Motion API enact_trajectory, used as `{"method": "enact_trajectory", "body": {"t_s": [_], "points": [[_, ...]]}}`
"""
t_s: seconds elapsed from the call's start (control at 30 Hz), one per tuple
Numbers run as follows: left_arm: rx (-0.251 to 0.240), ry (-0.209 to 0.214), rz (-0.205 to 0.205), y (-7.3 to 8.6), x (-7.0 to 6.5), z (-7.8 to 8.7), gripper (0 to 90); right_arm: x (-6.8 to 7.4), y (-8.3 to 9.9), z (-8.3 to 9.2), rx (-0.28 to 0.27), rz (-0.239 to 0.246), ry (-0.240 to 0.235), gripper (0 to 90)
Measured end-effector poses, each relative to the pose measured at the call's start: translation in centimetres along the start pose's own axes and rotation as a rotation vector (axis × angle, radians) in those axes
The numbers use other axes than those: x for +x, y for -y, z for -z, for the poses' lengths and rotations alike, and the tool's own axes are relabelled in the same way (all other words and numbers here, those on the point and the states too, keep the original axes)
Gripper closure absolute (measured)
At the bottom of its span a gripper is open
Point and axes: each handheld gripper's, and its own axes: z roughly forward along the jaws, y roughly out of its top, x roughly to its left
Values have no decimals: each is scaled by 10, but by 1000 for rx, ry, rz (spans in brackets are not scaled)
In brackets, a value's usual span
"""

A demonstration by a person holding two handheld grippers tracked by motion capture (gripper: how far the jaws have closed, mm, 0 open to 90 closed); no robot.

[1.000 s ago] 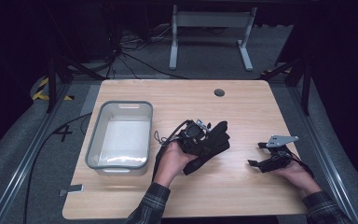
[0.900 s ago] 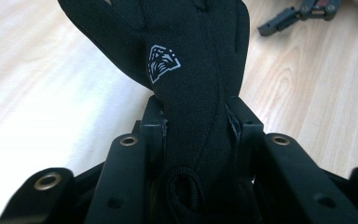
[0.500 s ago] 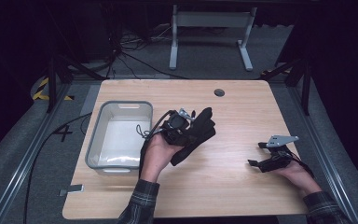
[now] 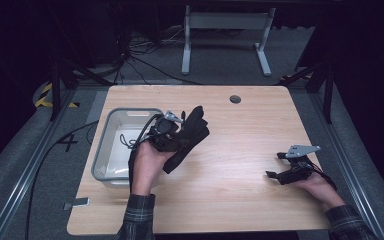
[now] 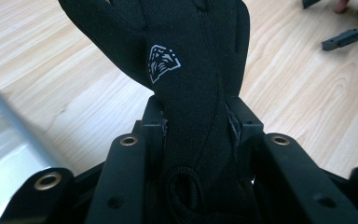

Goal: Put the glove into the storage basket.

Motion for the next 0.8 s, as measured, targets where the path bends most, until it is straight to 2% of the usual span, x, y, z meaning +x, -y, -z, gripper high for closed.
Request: {"method": "enact_trajectory", "body": {"t_s": [0.1, 0.13, 0.8], "points": [[2, -15, 8, 3, 4, 4, 662, 0, 0, 0, 0, 0, 0, 93], [-2, -28, 26, 7, 9, 8, 662, 0, 0, 0, 0, 0, 0, 93], [-30, -182, 175, 51, 56, 48, 662, 0, 0, 0, 0, 0, 0, 93]]}}
